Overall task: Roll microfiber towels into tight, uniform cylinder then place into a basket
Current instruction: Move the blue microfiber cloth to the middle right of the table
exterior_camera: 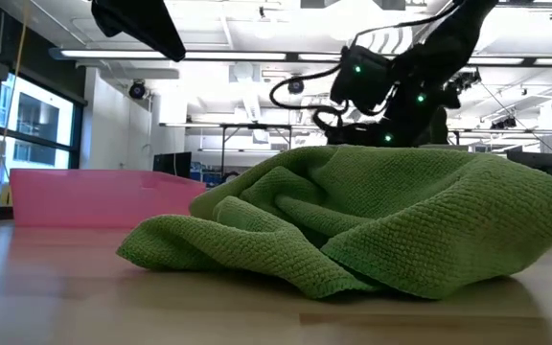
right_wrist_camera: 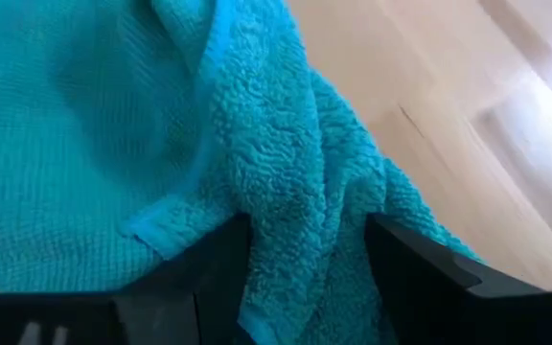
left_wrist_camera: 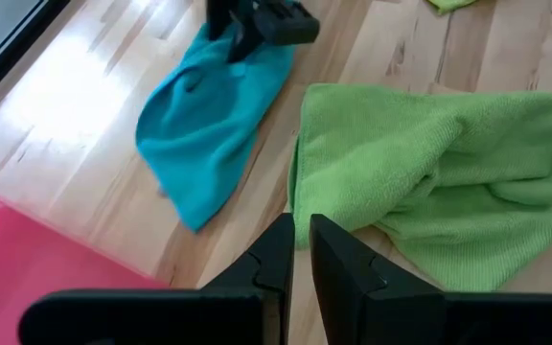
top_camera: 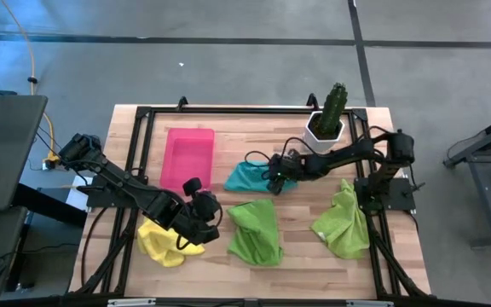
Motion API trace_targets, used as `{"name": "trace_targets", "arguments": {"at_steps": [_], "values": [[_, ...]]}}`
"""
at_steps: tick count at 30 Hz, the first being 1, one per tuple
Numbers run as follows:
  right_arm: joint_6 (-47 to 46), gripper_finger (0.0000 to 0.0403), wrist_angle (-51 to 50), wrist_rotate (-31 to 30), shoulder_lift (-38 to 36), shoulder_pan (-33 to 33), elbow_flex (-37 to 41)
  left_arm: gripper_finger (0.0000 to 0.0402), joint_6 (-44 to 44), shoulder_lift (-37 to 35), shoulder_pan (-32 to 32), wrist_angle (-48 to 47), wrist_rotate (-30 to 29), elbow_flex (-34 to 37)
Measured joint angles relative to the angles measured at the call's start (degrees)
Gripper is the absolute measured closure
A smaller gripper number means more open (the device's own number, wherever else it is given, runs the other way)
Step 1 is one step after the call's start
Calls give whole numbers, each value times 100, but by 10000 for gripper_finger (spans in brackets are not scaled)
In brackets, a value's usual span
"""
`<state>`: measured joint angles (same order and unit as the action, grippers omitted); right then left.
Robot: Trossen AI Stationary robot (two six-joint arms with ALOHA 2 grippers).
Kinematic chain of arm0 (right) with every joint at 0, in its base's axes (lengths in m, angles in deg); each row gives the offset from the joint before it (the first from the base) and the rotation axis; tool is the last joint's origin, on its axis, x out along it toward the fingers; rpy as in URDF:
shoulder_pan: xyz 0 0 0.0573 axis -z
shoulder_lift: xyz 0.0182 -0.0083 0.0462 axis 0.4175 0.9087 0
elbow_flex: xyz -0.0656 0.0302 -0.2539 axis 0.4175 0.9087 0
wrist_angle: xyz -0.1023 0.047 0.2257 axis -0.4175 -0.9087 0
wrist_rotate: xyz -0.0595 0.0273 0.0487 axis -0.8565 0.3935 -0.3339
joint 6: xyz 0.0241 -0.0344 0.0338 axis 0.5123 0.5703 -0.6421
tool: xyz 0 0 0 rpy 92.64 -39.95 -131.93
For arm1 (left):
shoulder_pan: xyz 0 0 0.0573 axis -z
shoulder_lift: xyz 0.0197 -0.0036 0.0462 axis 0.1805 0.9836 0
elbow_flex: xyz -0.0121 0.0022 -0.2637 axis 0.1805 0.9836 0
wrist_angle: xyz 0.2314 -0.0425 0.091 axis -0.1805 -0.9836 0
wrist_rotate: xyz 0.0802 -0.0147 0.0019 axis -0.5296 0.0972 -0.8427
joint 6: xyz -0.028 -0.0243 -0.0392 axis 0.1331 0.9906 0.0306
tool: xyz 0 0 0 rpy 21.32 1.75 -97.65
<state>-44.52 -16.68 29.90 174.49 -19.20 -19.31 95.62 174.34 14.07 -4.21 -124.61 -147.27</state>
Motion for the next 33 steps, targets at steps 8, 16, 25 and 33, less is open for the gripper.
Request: {"name": "trace_targets", "arguments": {"at_steps": [8,16,25,33], "values": [[-903,199,-2404,-31,-267,-126,-23,371,-149,0,0,-48,-4,0],[-1805,199,-4761,239,-824,-379,71,371,-149,0,0,-105,-7,0],[-2818,199,-6731,110,-1202,-520,55,371,-149,0,0,-105,-35,0],[-2969,199,-6614,-5,-1596,-794,-362,371,-144,1,-2,-100,-49,0]]}}
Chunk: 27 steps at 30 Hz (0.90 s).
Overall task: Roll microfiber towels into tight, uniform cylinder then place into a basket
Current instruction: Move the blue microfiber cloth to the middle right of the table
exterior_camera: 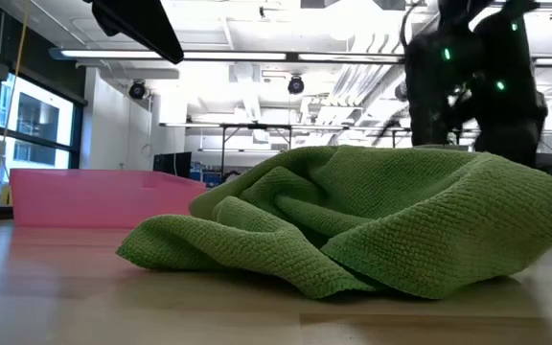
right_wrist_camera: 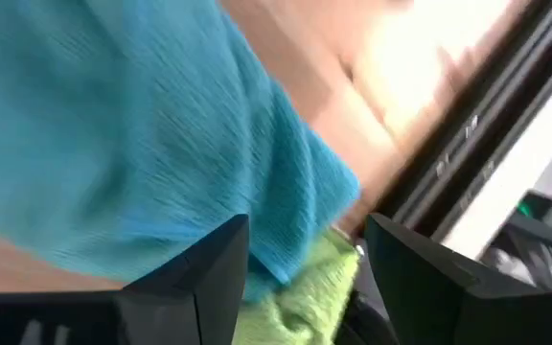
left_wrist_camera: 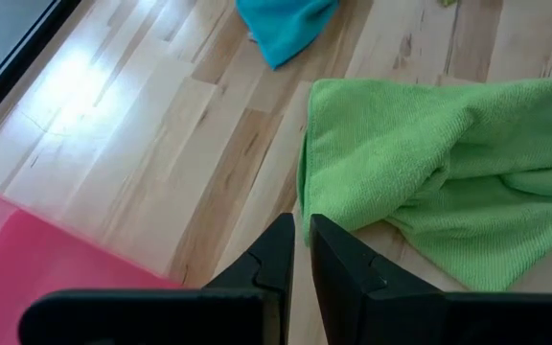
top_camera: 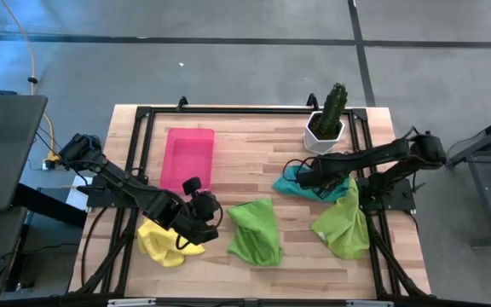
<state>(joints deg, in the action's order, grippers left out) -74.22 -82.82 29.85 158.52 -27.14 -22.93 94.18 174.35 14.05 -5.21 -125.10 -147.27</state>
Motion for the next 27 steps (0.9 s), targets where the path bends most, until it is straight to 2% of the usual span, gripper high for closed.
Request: {"name": "trace_targets", "arguments": {"at_steps": [3,6,8,10,13,16,23,27], "values": [[-36,199,670,-627,-130,-218,-262,371,2,-1,0,7,-1,0],[384,199,2053,-1438,-157,-450,-343,371,37,-1,0,11,-1,0],[923,199,3067,-1725,-136,-563,-302,371,134,-1,0,8,0,0],[1468,199,4044,-1675,-51,-627,-200,371,199,-1,0,10,2,0],[1938,199,5005,-1374,129,-630,-34,371,212,-1,0,6,53,0],[1918,199,4987,-1204,405,-579,9,371,258,-1,4,12,81,0],[1407,199,4296,-1109,1134,-318,17,371,297,1,2,9,67,0],[1354,199,3970,-846,1426,-174,17,371,299,1,4,6,67,0]]}}
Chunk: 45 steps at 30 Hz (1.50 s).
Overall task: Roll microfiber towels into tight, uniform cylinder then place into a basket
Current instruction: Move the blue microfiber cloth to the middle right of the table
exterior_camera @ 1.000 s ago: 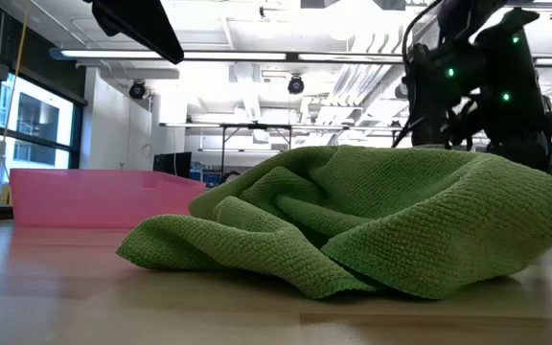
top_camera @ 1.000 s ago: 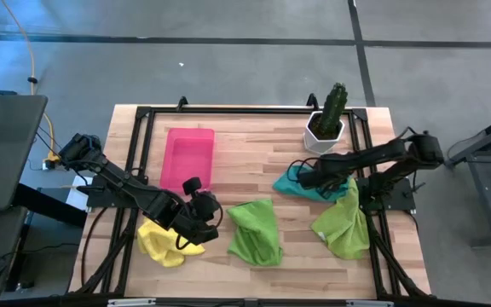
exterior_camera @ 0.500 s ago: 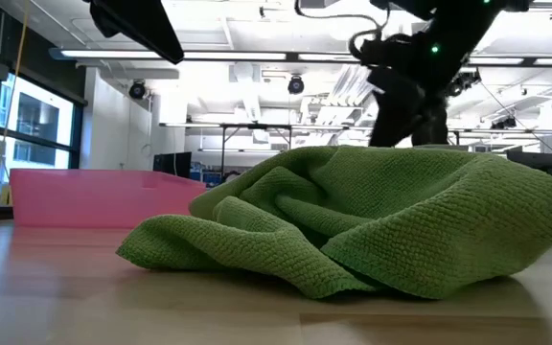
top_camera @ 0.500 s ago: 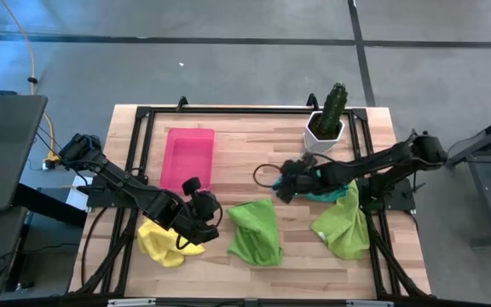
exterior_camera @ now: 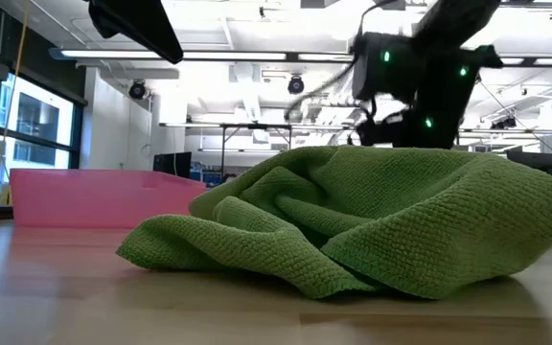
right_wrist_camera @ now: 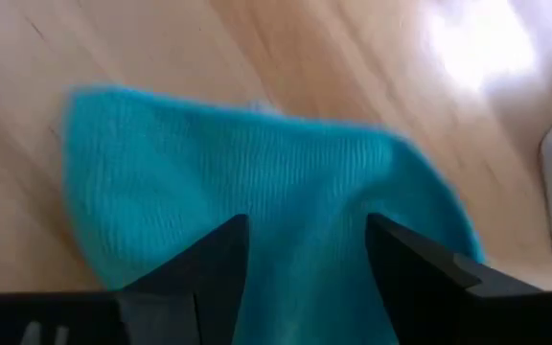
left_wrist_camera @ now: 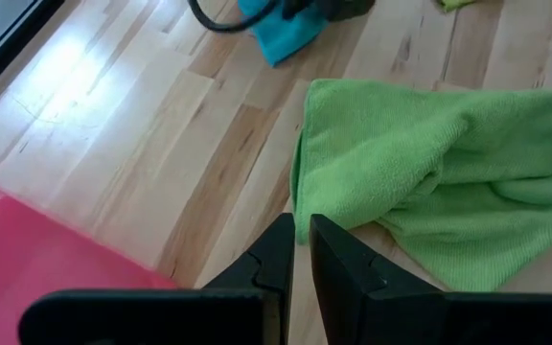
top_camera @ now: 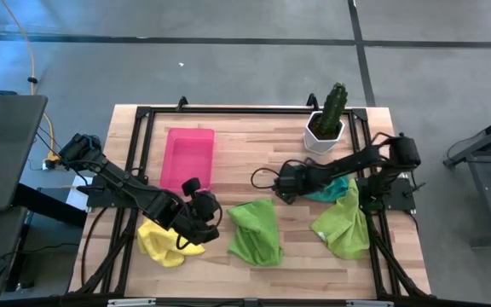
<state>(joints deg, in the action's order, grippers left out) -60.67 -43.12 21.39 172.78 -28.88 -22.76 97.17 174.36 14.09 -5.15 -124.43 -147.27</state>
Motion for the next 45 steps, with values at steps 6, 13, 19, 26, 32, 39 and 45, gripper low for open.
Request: {"name": "trace_targets", "arguments": {"at_steps": [6,13,19,26,32,39,45], "values": [[-146,199,-1103,120,79,46,-26,371,0,0,28,-4,-4,0],[-751,199,-3361,276,112,44,4,371,0,0,28,-6,-25,0],[-1191,199,-4801,258,110,41,4,371,-1,0,28,-6,-33,0],[-1185,199,-5377,232,105,41,2,371,-2,0,28,-7,-48,0],[-1290,199,-5348,142,-34,41,13,371,-2,0,28,-17,-48,0],[-2601,199,-5272,-571,-88,57,15,371,-2,0,28,-28,-70,0],[-2941,199,-4437,-538,-93,248,15,371,-1,0,28,-7,-71,0]]}}
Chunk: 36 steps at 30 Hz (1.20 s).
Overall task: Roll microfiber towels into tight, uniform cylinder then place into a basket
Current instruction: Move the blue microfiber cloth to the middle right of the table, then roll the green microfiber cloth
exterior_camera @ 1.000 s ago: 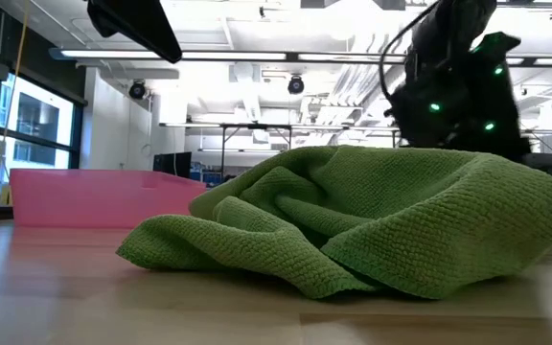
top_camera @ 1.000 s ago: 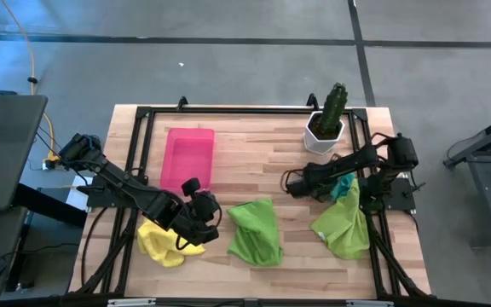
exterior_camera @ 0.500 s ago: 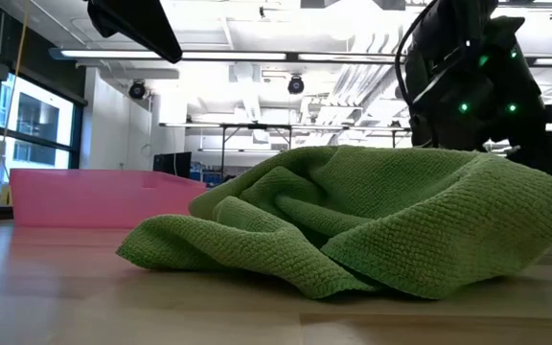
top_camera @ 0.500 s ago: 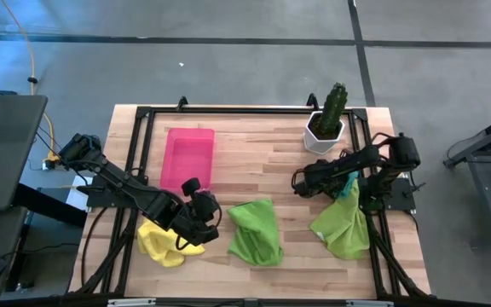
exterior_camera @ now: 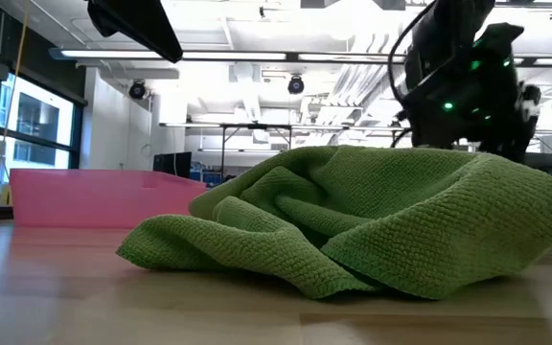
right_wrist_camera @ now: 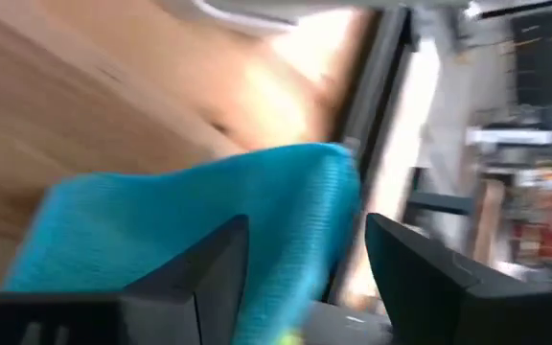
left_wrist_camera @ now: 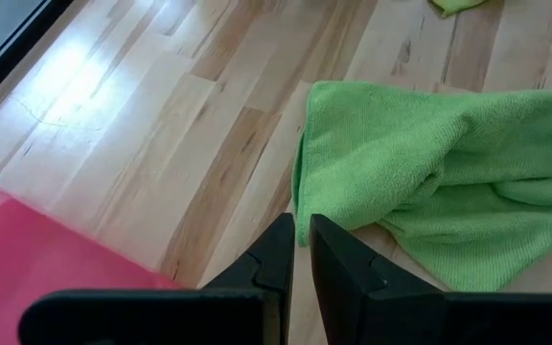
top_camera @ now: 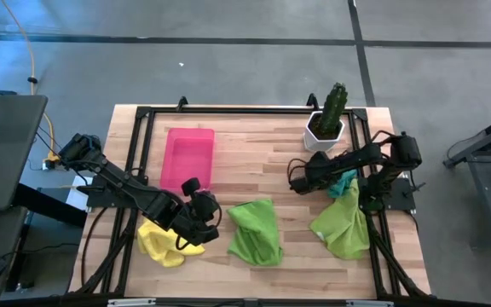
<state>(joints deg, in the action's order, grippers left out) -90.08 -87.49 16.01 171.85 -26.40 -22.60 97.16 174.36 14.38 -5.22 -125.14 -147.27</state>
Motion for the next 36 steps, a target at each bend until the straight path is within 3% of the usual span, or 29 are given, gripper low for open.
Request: {"name": "trace_targets", "arguments": {"at_steps": [12,23,31,36], "values": [[1833,199,3242,416,0,34,0,371,1,0,0,1,1,0],[2045,199,3792,257,-541,20,0,371,-1,0,0,-1,-132,0],[2743,199,5073,939,-627,18,-9,371,-1,0,0,-3,-286,0],[3064,199,5913,1838,-564,-59,-9,371,1,0,0,56,-244,98]]}}
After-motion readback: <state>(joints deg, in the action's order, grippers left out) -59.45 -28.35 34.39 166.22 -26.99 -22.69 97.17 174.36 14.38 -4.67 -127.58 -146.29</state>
